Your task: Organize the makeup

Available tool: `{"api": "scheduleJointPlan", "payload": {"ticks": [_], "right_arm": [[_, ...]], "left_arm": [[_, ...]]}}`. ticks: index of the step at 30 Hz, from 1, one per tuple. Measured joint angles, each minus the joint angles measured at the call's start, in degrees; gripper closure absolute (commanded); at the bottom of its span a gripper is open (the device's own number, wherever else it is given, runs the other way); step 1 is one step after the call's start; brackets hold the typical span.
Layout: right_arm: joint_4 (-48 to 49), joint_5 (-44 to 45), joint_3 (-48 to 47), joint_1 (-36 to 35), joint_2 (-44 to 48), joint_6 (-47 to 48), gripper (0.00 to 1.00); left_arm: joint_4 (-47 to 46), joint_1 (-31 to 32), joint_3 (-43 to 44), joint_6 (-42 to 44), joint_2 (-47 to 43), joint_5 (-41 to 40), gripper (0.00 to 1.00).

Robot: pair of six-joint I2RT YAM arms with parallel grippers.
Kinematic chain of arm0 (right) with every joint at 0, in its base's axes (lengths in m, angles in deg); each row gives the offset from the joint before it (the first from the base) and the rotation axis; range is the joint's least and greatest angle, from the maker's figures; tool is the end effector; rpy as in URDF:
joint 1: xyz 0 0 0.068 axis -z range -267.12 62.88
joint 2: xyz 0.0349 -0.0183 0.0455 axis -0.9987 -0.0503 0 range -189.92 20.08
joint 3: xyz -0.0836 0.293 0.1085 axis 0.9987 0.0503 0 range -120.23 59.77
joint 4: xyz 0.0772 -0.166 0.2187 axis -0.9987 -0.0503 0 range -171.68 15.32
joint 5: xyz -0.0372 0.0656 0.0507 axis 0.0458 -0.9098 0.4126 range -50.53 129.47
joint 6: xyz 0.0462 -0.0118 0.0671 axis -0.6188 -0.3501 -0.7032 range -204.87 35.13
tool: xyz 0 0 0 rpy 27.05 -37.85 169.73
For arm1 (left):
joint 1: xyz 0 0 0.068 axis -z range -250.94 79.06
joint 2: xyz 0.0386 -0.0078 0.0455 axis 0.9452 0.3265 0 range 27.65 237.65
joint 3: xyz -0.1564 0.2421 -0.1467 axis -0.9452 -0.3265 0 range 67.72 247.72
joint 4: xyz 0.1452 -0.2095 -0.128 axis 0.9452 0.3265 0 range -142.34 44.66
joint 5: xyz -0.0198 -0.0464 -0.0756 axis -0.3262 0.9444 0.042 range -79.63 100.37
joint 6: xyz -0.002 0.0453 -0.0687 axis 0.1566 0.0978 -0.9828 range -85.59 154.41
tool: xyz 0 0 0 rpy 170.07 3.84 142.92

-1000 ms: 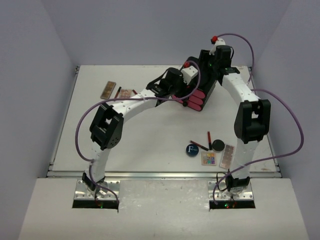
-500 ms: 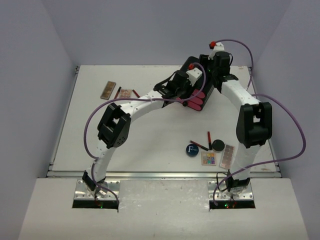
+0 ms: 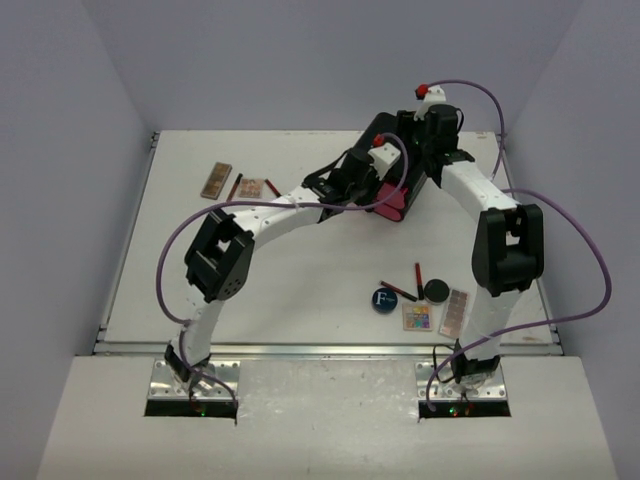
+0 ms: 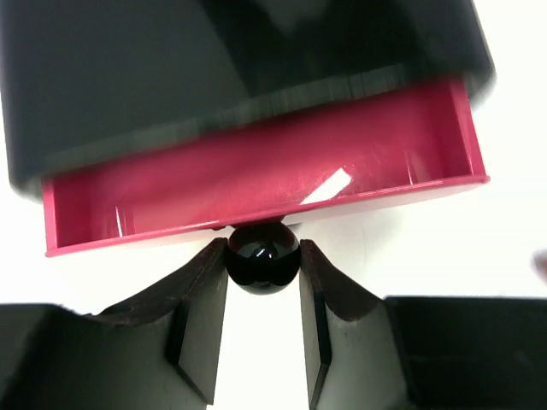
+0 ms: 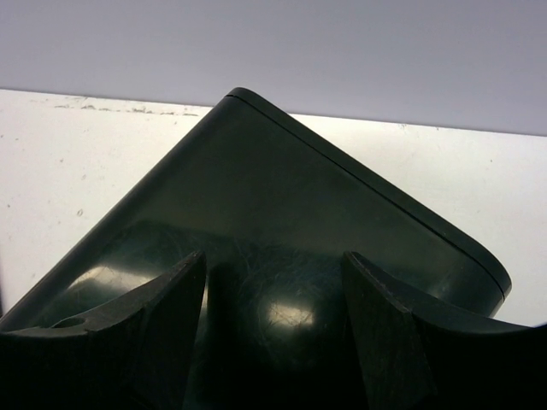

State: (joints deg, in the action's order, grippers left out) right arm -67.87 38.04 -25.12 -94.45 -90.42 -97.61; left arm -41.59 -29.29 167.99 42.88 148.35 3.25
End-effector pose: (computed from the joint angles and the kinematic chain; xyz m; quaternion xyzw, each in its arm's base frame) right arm 0.5335 0.0705 0.2998 0.0311 0.8125 0.1115 0.5714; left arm 0.4390 -0.3784 0.2721 0.3406 0.8005 -0.0882 0.4852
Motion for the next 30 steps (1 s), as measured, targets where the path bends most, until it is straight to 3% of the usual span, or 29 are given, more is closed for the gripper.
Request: {"api": "scheduleJointPlan", "payload": {"ticks": [6, 10, 11, 14, 16, 18, 25, 30], "right_arm": [[0.0, -0.1, 0.5, 0.0, 0.3, 0.8, 0.33], [0.0, -0.3, 1.0, 0.0, 0.8, 0.8, 0.32], [-0.1, -0.3, 1.1, 0.0, 0.9, 0.8, 0.31], [-0.6, -0.7, 1.4, 0.0, 1.4, 0.8, 0.25], [-1.2, -1.0, 1.5, -0.1, 1.7, 1.1, 0.18], [-2.1, -1.3, 1.5, -0.1, 2.1, 1.4, 0.13], [-5.6, -2.7, 1.7, 0.0, 3.8, 2.3, 0.12], [-7.1, -4.2, 2.2, 0.0, 4.9, 2.1, 0.12]], "left_arm": [[2.9, 0.2, -12.6, -0.1, -10.8, 1.4, 1.0], [3.5, 0.2, -16.1, -0.2, -14.0, 2.0, 1.0], [3.5, 0.2, -16.5, -0.2, -14.2, 2.0, 0.94], [3.5, 0.2, -16.9, -0.3, -14.3, 2.1, 0.41], [3.7, 0.2, -17.2, -0.8, -14.4, 2.0, 0.21], [4.3, 0.1, -17.3, -1.2, -14.7, 2.1, 0.1], [7.7, -0.1, -17.0, -2.4, -18.0, 2.4, 0.07], [9.5, -0.2, -16.9, -2.3, -25.3, 0.2, 0.08]]}}
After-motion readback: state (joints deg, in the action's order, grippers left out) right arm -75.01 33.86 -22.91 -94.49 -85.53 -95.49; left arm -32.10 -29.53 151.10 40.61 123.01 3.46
